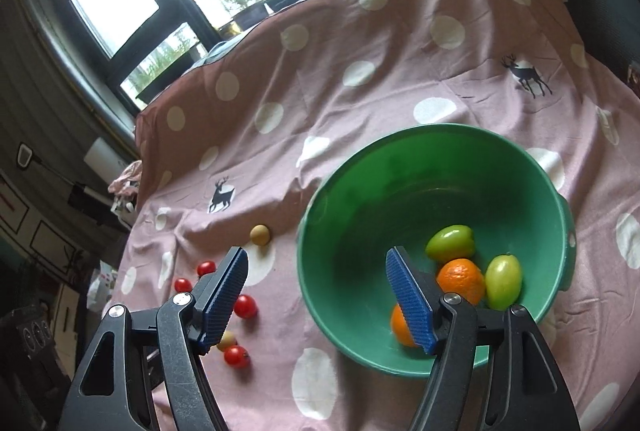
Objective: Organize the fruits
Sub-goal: 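Move the right gripper to a red cherry tomato on the cloth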
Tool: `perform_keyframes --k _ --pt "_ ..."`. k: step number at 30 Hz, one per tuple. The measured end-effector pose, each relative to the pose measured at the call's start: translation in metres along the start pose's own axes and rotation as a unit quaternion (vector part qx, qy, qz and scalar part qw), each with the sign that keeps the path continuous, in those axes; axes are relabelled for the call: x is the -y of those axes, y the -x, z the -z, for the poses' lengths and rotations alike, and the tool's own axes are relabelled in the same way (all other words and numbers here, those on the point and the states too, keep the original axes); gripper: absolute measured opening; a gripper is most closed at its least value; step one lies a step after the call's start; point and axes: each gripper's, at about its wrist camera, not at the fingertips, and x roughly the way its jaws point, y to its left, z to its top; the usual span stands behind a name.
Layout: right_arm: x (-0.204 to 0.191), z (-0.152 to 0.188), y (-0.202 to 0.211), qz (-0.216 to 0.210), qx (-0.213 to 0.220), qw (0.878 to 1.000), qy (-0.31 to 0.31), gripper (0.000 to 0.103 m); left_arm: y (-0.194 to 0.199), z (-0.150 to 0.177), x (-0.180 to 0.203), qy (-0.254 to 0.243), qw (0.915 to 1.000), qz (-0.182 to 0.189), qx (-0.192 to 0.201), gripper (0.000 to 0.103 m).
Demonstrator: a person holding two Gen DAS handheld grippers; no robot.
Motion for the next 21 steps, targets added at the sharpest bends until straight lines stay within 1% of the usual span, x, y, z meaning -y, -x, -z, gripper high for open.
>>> perform_keyframes --k 4,6,9,11,12,13,15,16,19,21 --pt "-0.021 0.007 -0.015 -0.007 -0.029 0.999 0.024 0.072 -0.007 0.012 -0.016 0.003 0.9996 -0.012 -0.025 0.072" --pt "-0.032 0.011 -0.023 -0.013 -0.042 0.998 0.037 0.072 -0.013 0.016 -0.021 0.004 0.9992 -0.023 -0.032 0.072" --pt "-0.047 0.016 -0.036 -0.032 -0.056 0.997 0.046 0.072 -0.023 0.019 -0.025 0.009 0.9990 -0.020 -0.038 0.071" --pt "-0.058 0.021 -0.047 -0.043 -0.066 0.995 0.056 0.072 -0.030 0.020 -0.023 0.002 0.9990 -0.023 -0.038 0.070" --pt "-0.063 0.024 -0.053 -0.044 -0.074 0.994 0.061 0.072 -0.033 0.021 -0.022 -0.001 0.9989 -0.024 -0.040 0.069" --pt "-0.067 0.027 -0.059 -0.041 -0.079 0.994 0.066 0.071 -0.037 0.022 -0.022 -0.002 0.9987 -0.022 -0.045 0.066" --pt "-0.074 0.032 -0.071 -0.031 -0.084 0.993 0.078 0.058 -0.045 0.022 -0.022 0.002 0.9983 -0.011 -0.057 0.060" --pt "-0.076 0.033 -0.078 -0.030 -0.089 0.992 0.079 0.049 -0.048 0.022 -0.022 0.002 0.9980 -0.008 -0.062 0.058" --pt "-0.073 0.035 -0.097 -0.046 -0.116 0.990 0.064 0.041 -0.058 0.023 -0.018 -0.005 0.9973 -0.015 -0.071 0.050" --pt "-0.072 0.036 -0.108 -0.051 -0.132 0.988 0.060 0.041 -0.062 0.023 -0.016 -0.008 0.9971 -0.014 -0.074 0.047"
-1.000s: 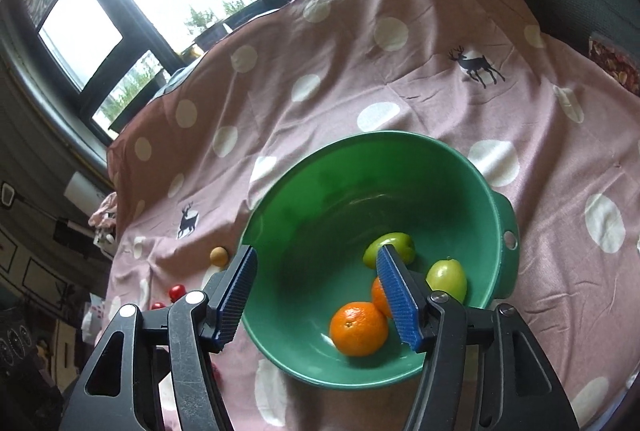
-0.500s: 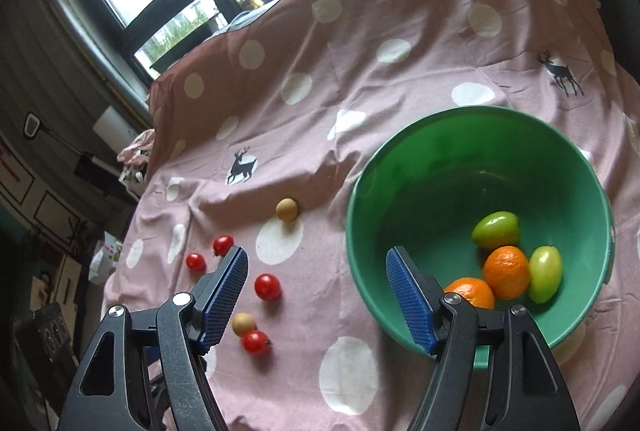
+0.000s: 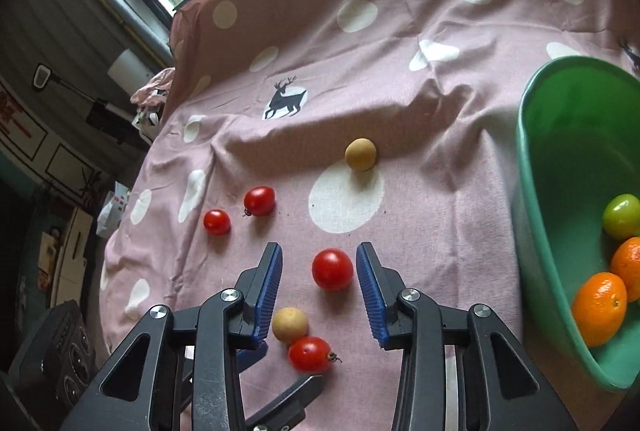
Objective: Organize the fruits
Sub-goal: 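Move the right gripper to a red cherry tomato on the cloth, then close the right gripper on the red cherry tomato and lift it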
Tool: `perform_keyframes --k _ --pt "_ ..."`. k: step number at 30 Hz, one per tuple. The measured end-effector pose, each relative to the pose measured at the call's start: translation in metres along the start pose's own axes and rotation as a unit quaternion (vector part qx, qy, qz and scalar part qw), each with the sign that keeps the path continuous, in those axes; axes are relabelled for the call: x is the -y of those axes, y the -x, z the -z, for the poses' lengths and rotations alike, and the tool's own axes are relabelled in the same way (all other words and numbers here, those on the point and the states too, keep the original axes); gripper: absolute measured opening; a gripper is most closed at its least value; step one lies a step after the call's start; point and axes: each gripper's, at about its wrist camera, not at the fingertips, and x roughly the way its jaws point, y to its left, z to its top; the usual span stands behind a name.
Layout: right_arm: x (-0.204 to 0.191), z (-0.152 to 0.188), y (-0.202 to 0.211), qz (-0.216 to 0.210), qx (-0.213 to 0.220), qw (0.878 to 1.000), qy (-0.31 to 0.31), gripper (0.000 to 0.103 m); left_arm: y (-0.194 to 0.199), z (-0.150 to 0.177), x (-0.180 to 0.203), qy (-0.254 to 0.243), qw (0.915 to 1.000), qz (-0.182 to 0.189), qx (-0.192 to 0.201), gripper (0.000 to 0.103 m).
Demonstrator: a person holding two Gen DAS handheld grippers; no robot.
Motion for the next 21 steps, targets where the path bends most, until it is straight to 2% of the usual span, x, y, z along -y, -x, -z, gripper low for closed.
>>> perform_keyframes --k 3,5,7,13,21 --pt "-0.001 0.000 -0.011 0.014 -0.013 1.000 0.012 0.040 -0.006 0.000 -0.001 0.008 0.9999 0.006 -0.008 0.040" --pt "-0.001 -0.001 -0.016 0.017 -0.020 1.000 0.017 0.034 -0.010 -0.001 -0.002 0.011 0.9999 0.000 -0.012 0.034" --pt "-0.001 -0.002 -0.023 0.019 -0.024 0.999 0.017 0.033 -0.011 -0.001 -0.004 0.019 0.9998 0.001 -0.010 0.032" --pt "0.000 0.000 -0.036 0.029 -0.045 0.998 0.023 0.033 -0.012 -0.003 -0.007 0.029 0.9996 0.004 -0.005 0.029" --pt "-0.001 0.002 -0.039 0.035 -0.044 0.998 0.028 0.030 -0.009 0.000 -0.008 0.037 0.9993 0.000 -0.003 0.029"
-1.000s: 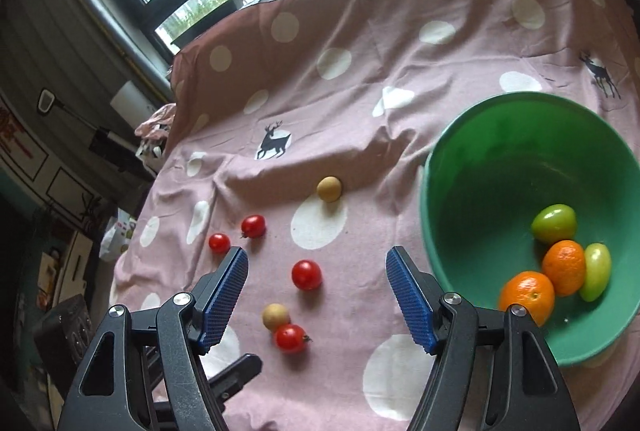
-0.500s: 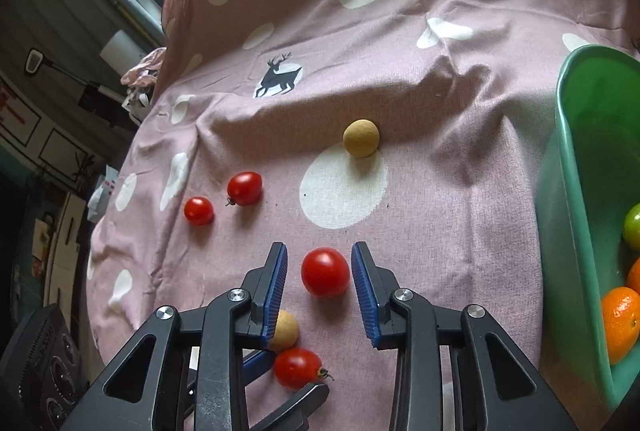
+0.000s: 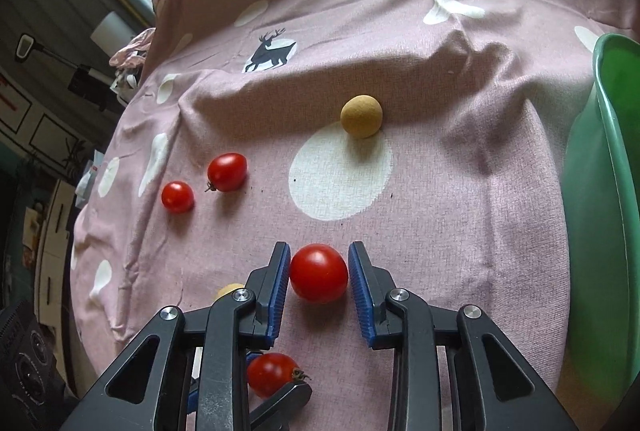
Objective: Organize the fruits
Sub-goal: 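Close the right gripper on the red cherry tomato and lift it, then carry the tomato with the right gripper over the green bowl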
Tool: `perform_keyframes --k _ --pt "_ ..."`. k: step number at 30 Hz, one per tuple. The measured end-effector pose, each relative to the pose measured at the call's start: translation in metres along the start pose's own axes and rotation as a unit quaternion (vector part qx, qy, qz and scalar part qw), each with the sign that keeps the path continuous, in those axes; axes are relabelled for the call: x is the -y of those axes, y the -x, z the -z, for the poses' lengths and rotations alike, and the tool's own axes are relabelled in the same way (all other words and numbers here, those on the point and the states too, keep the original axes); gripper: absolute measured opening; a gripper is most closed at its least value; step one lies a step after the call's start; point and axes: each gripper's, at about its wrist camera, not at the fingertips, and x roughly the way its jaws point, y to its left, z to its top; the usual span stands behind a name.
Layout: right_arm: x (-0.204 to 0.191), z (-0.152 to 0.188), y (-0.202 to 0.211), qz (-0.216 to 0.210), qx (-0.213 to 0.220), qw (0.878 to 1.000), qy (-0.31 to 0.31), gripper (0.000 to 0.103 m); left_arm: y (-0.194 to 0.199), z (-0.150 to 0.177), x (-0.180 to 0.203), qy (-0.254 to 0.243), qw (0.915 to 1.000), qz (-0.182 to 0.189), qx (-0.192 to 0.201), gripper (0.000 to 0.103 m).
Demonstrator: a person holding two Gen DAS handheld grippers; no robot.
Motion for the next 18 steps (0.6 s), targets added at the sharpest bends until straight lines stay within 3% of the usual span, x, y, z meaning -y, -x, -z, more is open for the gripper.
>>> perform_keyframes --k 18 --pt "0.000 0.011 0.036 -0.017 0.040 0.999 -0.012 0.030 0.033 0.002 0.007 -0.014 0.9986 0.019 0.047 0.029"
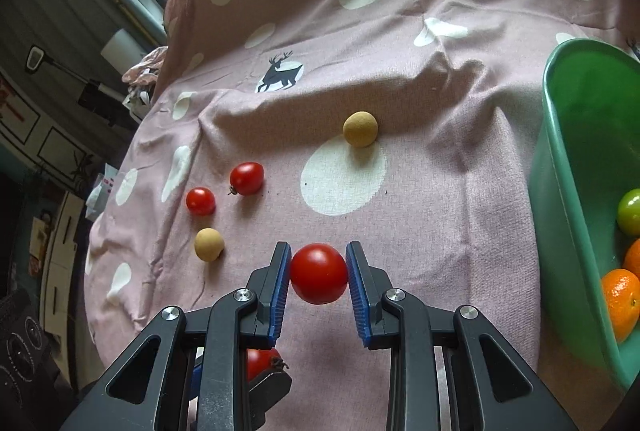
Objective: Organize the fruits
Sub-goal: 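Carry the tomato with the right gripper over the green bowl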
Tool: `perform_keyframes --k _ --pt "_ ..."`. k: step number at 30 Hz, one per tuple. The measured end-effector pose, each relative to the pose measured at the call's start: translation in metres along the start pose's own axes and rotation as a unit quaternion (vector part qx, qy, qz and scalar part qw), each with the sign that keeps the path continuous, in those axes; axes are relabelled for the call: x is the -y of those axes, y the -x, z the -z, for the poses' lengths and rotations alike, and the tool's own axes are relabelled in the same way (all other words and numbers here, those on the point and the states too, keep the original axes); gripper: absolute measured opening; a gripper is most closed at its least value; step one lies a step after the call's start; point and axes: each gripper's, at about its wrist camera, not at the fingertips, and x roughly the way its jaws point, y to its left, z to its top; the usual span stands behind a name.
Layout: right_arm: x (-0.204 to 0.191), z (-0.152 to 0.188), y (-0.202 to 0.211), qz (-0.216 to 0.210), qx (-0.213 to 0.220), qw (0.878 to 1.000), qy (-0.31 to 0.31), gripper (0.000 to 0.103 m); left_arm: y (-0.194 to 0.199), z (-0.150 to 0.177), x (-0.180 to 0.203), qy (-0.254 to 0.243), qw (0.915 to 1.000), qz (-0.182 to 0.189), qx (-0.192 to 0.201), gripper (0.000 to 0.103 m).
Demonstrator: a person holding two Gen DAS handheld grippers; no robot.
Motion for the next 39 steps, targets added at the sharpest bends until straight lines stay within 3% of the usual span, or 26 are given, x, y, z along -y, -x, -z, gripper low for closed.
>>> perform_keyframes --k 9,23,32,39 --pt "0.001 0.000 0.036 -0.005 0.045 0.999 -0.006 0.030 0.022 -0.003 0.007 -0.011 0.9990 -0.011 0.041 0.029" --pt "0.020 -0.003 0.103 0.014 0.135 0.990 -0.028 0.030 0.048 -0.022 0.038 -0.031 0.9951 0.007 0.093 0.029" --pt "0.059 -0.003 0.139 0.056 0.186 0.979 -0.068 0.030 0.034 -0.039 0.085 -0.062 0.9923 0.044 0.098 0.029" --pt "0.096 -0.001 0.148 0.073 0.195 0.972 -0.113 0.030 0.014 -0.056 0.121 -0.084 0.9901 0.069 0.089 0.029"
